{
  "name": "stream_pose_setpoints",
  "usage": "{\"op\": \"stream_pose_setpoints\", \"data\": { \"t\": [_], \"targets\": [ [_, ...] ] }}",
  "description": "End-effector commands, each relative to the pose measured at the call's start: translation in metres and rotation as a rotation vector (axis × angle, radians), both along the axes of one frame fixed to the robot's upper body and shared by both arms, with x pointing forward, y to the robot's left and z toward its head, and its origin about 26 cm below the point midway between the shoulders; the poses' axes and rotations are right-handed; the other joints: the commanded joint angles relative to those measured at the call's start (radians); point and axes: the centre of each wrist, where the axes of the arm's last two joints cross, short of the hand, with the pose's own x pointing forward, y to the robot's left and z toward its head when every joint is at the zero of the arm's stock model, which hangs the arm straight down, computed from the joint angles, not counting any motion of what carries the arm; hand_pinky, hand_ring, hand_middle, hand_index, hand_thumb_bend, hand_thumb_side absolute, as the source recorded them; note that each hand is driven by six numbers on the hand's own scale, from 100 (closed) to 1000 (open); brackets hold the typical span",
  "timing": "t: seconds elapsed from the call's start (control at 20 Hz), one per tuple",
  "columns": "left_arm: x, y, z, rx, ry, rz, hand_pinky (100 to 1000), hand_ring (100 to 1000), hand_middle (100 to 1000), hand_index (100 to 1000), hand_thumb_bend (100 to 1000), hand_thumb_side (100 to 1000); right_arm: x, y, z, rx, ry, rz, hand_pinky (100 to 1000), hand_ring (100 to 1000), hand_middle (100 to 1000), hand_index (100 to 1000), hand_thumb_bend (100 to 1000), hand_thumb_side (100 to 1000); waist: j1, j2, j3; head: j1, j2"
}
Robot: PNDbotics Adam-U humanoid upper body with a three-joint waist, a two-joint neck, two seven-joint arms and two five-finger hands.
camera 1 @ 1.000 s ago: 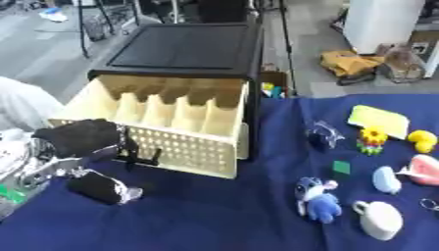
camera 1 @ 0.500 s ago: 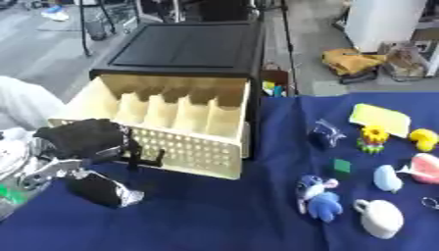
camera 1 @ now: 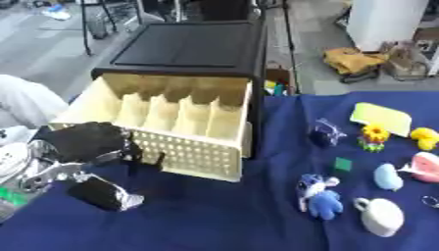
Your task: Pick up objects from table and place into drawer.
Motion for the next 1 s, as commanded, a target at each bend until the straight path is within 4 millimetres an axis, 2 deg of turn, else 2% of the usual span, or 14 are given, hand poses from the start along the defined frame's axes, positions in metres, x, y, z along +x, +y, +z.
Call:
{"op": "stream_pose_setpoints", "data": {
  "t": [0.05, 1.0],
  "targets": [
    [-0.0044, -0.0012, -0.0001, 0.033, 0.025, -0.028, 100, 140, 155, 440, 412, 695, -0.0036, -0.0016, 0.008, -0.005, -0.03, 0.0, 745, 819, 686, 727, 248, 957, -0.003, -0.013, 0.001, 0.001, -0.001],
    [-0.0042, -0.0043, -0.0013, 0.023, 0.017, -0.083, 100, 134, 153, 440, 405, 706, -0.0036, -0.0018, 0.0075, 0.003, -0.028, -0.001, 744, 819, 683, 726, 244, 959, -0.004, -0.017, 0.005, 0.001, -0.004]
  ]
}}
